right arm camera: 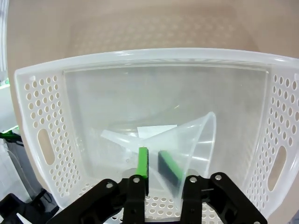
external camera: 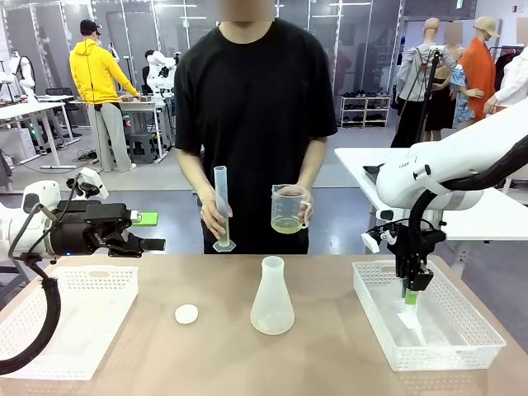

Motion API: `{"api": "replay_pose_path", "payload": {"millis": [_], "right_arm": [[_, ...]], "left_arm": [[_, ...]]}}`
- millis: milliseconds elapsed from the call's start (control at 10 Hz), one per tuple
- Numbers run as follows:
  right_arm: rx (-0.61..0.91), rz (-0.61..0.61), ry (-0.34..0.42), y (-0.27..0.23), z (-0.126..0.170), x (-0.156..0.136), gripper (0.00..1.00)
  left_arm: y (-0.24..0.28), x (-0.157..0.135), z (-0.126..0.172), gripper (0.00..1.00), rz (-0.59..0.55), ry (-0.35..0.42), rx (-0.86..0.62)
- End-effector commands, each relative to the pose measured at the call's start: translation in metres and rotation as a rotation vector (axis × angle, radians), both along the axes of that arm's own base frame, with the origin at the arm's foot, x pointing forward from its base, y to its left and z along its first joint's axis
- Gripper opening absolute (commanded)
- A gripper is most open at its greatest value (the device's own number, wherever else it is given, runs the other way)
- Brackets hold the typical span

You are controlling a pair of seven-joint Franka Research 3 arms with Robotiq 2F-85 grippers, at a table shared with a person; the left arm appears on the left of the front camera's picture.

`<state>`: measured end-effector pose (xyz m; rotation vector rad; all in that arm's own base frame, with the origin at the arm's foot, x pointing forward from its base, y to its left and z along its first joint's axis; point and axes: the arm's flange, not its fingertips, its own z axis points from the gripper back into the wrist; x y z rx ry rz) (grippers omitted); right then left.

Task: Prepare the solutions needed for the experiment.
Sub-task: Pick up the Plastic Funnel and insert it into the Big flask.

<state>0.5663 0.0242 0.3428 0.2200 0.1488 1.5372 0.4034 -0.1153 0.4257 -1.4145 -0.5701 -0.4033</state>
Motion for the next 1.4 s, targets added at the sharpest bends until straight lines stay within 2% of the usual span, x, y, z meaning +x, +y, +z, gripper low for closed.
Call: {"api": "replay_pose_path", "payload": {"millis": [0, 200, 400, 800, 1100, 1300], "right_arm": [[-0.016, 0.025, 0.013, 0.000, -0.001, 0.004, 0.01], [-0.039, 0.017, 0.019, 0.001, -0.001, 0.004, 0.00], [-0.049, -0.037, -0.032, 0.003, 0.009, 0.001, 0.00], [-0.117, -0.158, -0.268, 0.011, 0.074, -0.019, 0.00], [-0.146, -0.220, -0.450, 0.010, 0.138, -0.052, 0.00], [-0.147, -0.253, -0.576, 0.010, 0.170, -0.073, 0.00]], "left_arm": [[-0.001, 0.000, 0.001, 1.00, -0.002, 0.006, -0.023], [-0.001, 0.000, 0.001, 1.00, -0.002, 0.006, -0.023], [-0.001, 0.000, 0.001, 1.00, -0.002, 0.006, -0.023], [-0.001, 0.000, 0.001, 1.00, -0.002, 0.006, -0.023], [-0.001, 0.000, 0.001, 1.00, -0.002, 0.006, -0.023], [-0.001, 0.000, 0.001, 1.00, -0.002, 0.006, -0.023]]}}
